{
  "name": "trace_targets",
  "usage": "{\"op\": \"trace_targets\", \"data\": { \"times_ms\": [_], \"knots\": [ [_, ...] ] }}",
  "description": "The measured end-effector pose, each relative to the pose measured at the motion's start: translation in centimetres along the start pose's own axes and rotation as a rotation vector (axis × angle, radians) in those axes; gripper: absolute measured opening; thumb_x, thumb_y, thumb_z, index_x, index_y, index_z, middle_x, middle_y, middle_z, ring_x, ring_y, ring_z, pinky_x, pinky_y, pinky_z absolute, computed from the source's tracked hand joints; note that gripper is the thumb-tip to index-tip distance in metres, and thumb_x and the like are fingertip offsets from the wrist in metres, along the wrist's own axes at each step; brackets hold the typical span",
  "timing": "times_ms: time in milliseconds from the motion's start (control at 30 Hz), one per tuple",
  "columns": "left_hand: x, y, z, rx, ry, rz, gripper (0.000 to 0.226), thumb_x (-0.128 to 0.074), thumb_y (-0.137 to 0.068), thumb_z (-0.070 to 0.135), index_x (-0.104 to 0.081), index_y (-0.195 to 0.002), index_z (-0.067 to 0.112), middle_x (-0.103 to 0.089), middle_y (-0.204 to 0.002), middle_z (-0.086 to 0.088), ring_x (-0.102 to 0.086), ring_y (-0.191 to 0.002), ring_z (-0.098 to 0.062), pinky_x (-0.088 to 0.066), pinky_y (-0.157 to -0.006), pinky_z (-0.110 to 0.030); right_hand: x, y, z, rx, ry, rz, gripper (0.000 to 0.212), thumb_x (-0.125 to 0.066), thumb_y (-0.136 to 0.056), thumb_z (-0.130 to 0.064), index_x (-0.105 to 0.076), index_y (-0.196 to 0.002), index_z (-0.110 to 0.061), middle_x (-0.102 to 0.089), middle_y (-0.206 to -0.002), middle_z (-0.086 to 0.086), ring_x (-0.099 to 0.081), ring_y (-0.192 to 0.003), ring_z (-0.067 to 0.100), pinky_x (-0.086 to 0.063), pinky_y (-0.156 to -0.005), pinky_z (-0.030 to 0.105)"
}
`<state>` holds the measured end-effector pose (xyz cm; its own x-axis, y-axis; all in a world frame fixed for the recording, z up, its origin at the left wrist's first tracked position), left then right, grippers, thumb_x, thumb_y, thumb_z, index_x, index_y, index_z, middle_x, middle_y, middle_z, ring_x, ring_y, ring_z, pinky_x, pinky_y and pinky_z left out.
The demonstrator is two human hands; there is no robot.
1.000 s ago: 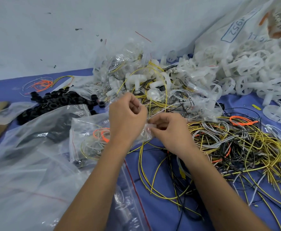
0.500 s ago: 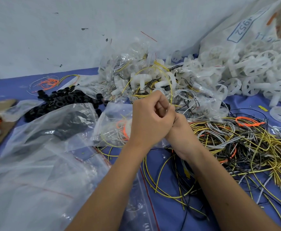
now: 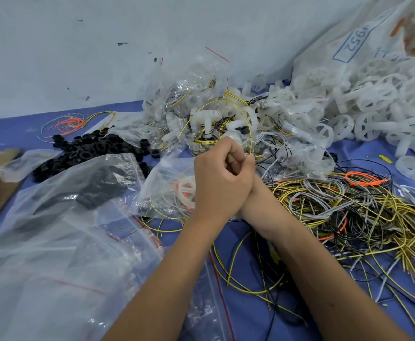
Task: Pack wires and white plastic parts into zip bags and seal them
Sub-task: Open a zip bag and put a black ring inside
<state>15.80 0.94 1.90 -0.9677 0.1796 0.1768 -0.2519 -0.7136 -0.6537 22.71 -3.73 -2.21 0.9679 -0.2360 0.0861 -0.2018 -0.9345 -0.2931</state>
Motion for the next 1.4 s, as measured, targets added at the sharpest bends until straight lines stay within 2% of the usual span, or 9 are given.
{"op": "trace_targets", "data": {
  "times_ms": [67, 333, 467, 633, 867, 967, 1167, 1300, 1400],
  "knots": [
    [-0.1, 0.3, -0.8, 0.037, 0.004, 0.003, 0.023, -0.073, -0.083, 0.016, -0.054, -0.07, 0.016, -0.051, -0.059, 0.007, -0.045, -0.052, -0.009, -0.038, -0.052, -0.023, 1.4, -0.3, -0.2, 0.019, 0.21, 0.109, 0.032, -0.055, -0.086, 0.011, -0.073, -0.101, -0.011, -0.076, -0.093, 0.01, -0.073, -0.093, 0.025, -0.059, -0.078, 0.049],
    [-0.3, 1.2, -4.6, 0.194, -0.03, -0.086, 0.034, -0.069, -0.095, 0.022, -0.049, -0.067, 0.023, -0.049, -0.057, 0.013, -0.043, -0.054, -0.004, -0.034, -0.054, -0.017, 7.5, 2.3, -4.3, 0.324, 0.651, 0.841, 0.013, -0.061, -0.097, -0.022, -0.072, -0.097, -0.017, -0.069, -0.074, -0.008, -0.065, -0.065, 0.008, -0.053, -0.061, 0.035],
    [-0.9, 1.2, -5.2, 0.177, -0.104, -0.156, 0.03, -0.068, -0.094, 0.024, -0.052, -0.069, 0.021, -0.057, -0.065, 0.007, -0.048, -0.056, -0.004, -0.038, -0.053, -0.013, 11.3, 2.9, -5.1, 0.215, 0.852, 1.049, 0.016, -0.057, -0.097, -0.017, -0.071, -0.103, -0.011, -0.069, -0.094, 0.005, -0.059, -0.09, 0.025, -0.046, -0.078, 0.037],
    [-1.1, 1.3, -5.5, 0.175, -0.144, -0.179, 0.029, -0.069, -0.092, 0.025, -0.052, -0.068, 0.025, -0.058, -0.065, 0.011, -0.05, -0.055, -0.004, -0.04, -0.054, -0.013, 16.2, 2.0, -4.8, -0.111, 1.0, 1.048, 0.027, -0.05, -0.098, -0.008, -0.067, -0.12, -0.011, -0.065, -0.12, 0.014, -0.051, -0.116, 0.034, -0.041, -0.097, 0.041],
    [-1.0, 1.3, -5.4, 0.193, -0.15, -0.165, 0.027, -0.07, -0.09, 0.025, -0.055, -0.068, 0.022, -0.06, -0.067, 0.006, -0.049, -0.055, -0.003, -0.039, -0.053, -0.015, 20.6, -0.9, -3.0, -0.421, 1.016, 0.72, 0.025, -0.052, -0.101, -0.012, -0.071, -0.117, -0.009, -0.069, -0.11, 0.02, -0.062, -0.106, 0.04, -0.038, -0.072, 0.033],
    [-1.0, 1.3, -5.3, 0.203, -0.158, -0.166, 0.028, -0.071, -0.091, 0.023, -0.055, -0.068, 0.022, -0.059, -0.065, 0.005, -0.049, -0.055, -0.004, -0.039, -0.052, -0.015, 21.0, -1.2, -2.4, -0.479, 1.023, 0.638, 0.021, -0.064, -0.097, -0.018, -0.075, -0.112, -0.008, -0.072, -0.11, 0.019, -0.065, -0.105, 0.036, -0.05, -0.081, 0.035],
    [-0.4, 1.3, -5.2, 0.246, -0.305, -0.097, 0.028, -0.069, -0.091, 0.022, -0.055, -0.067, 0.018, -0.055, -0.056, 0.003, -0.051, -0.056, -0.014, -0.039, -0.053, -0.022, 21.2, -1.2, -3.0, -0.38, 0.949, 0.612, 0.015, -0.068, -0.094, -0.018, -0.071, -0.107, -0.01, -0.071, -0.102, 0.011, -0.062, -0.087, 0.025, -0.044, -0.073, 0.03],
    [0.7, 1.3, -5.1, 0.317, -0.46, 0.002, 0.024, -0.065, -0.091, 0.021, -0.056, -0.069, 0.016, -0.058, -0.062, 0.002, -0.056, -0.062, -0.019, -0.044, -0.058, -0.037, 20.8, 0.0, -5.9, -0.085, 0.836, 0.907, 0.016, -0.062, -0.095, -0.02, -0.069, -0.105, -0.009, -0.071, -0.094, 0.003, -0.066, -0.087, 0.02, -0.053, -0.082, 0.034],
    [1.7, 1.2, -5.2, 0.361, -0.488, 0.066, 0.024, -0.064, -0.09, 0.02, -0.055, -0.069, 0.014, -0.057, -0.062, 0.001, -0.053, -0.061, -0.019, -0.037, -0.053, -0.035, 19.4, 1.2, -7.3, 0.116, 0.696, 1.07, 0.013, -0.061, -0.094, -0.02, -0.065, -0.102, -0.011, -0.066, -0.086, -0.006, -0.065, -0.073, 0.01, -0.054, -0.072, 0.026]
  ]
}}
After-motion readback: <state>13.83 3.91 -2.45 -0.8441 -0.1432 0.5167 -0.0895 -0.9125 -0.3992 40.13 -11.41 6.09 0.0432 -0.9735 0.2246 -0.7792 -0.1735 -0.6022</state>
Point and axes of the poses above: each hand's wrist, its own y-axis away from the middle knuckle, its own x-axis out of the back of the hand, z = x × y, the point moved 7 cm from there along -y, towards the middle knuckle
